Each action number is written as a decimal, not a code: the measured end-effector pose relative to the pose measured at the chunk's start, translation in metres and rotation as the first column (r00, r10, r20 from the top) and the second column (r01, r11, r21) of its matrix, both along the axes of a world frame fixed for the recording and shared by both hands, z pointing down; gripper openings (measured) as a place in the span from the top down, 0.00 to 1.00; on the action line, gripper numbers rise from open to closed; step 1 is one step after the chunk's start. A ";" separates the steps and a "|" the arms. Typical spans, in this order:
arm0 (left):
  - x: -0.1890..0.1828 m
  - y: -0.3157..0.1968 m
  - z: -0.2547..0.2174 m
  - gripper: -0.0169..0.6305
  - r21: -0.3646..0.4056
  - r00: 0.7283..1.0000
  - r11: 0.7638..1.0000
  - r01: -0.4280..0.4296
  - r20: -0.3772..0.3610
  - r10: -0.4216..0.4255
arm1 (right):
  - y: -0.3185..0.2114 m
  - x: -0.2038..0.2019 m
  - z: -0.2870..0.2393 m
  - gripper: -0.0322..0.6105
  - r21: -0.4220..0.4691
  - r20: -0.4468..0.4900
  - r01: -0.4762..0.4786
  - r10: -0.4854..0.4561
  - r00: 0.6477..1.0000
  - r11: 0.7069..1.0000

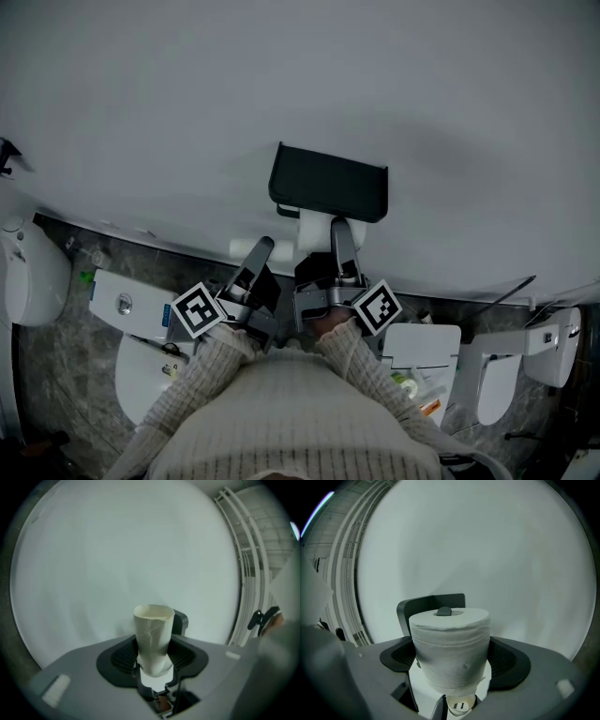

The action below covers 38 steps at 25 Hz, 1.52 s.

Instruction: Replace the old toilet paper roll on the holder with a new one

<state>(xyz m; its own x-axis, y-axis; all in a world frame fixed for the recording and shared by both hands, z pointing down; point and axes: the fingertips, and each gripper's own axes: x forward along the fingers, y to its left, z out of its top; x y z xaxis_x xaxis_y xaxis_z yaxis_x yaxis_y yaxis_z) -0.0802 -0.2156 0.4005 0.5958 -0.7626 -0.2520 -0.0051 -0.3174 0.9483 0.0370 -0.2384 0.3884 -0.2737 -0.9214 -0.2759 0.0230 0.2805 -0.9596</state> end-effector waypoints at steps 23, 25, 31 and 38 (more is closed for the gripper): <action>-0.010 0.014 0.000 0.70 -0.012 0.999 0.999 0.038 0.003 -0.038 | 0.004 -0.014 0.000 0.22 0.011 0.058 0.085 -0.086 0.995 0.996; -0.010 0.018 -0.001 0.70 -0.013 0.999 0.999 0.035 0.003 -0.035 | 0.008 -0.016 0.000 0.22 0.013 0.050 0.095 -0.096 0.994 0.995; -0.008 0.031 0.005 0.70 -0.022 1.000 1.000 0.022 0.003 -0.021 | 0.026 -0.023 0.008 0.22 -0.006 0.063 0.128 -0.128 0.990 0.992; -0.001 0.046 0.006 0.70 -0.025 1.000 1.000 0.003 0.008 -0.003 | 0.055 -0.021 0.013 0.22 -0.017 0.033 0.151 -0.150 0.988 0.988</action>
